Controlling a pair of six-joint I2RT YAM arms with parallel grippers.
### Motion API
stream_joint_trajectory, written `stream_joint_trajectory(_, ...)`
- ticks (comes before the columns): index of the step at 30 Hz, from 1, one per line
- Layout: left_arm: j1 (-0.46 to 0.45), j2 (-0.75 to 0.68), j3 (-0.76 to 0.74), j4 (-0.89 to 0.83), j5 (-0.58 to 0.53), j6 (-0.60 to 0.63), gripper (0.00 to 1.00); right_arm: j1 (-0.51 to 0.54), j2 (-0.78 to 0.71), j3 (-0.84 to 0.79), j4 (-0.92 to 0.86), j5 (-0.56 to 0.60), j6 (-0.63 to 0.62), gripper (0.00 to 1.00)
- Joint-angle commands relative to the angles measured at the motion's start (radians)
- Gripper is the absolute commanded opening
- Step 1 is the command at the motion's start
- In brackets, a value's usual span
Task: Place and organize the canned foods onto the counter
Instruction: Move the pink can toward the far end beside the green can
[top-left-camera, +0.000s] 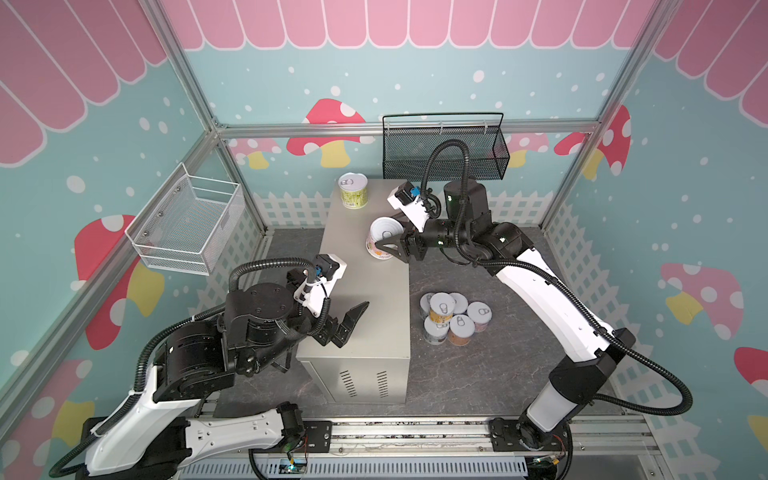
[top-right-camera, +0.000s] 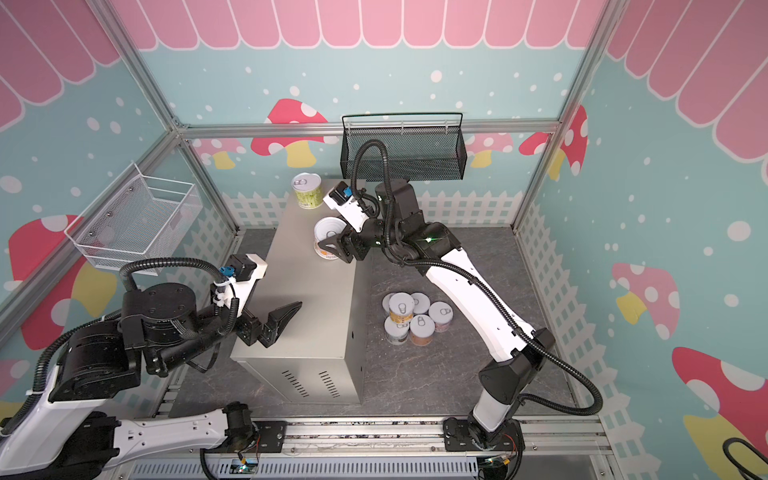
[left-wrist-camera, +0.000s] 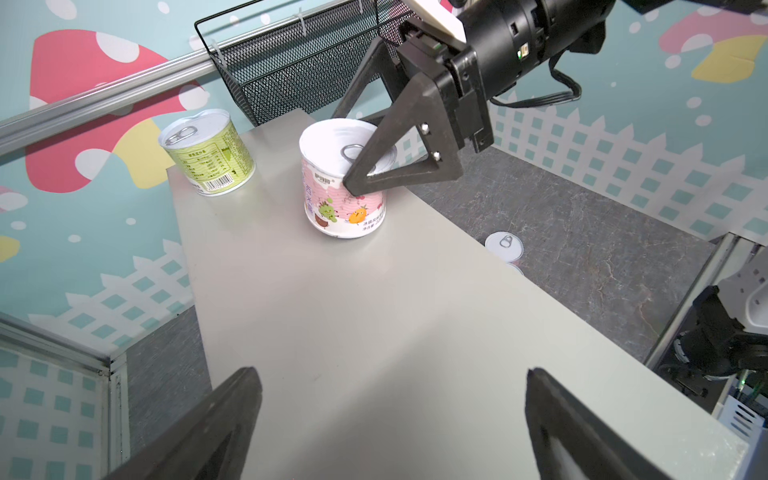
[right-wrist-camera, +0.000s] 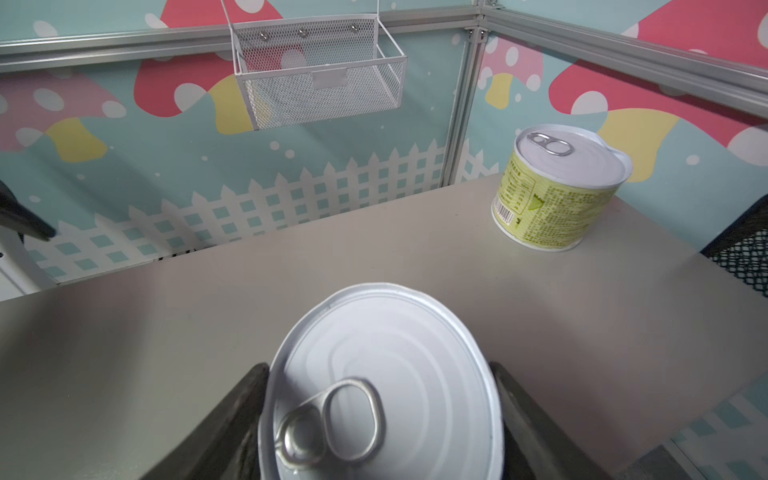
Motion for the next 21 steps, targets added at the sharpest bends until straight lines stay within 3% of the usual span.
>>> stream_joint_trajectory(1,-0.006,-0.026,-0.014,-0.012,-0.034,-0.012,0.99,0.004,0.041,0.028,-0.033,0.077,0.001,0.69)
stream_joint_trajectory(21,0.018,-0.03,-0.087,0.075,-0.072,0.047,1.0,0.003,0.148,0.081,0.029,0.292,0.006,0.67)
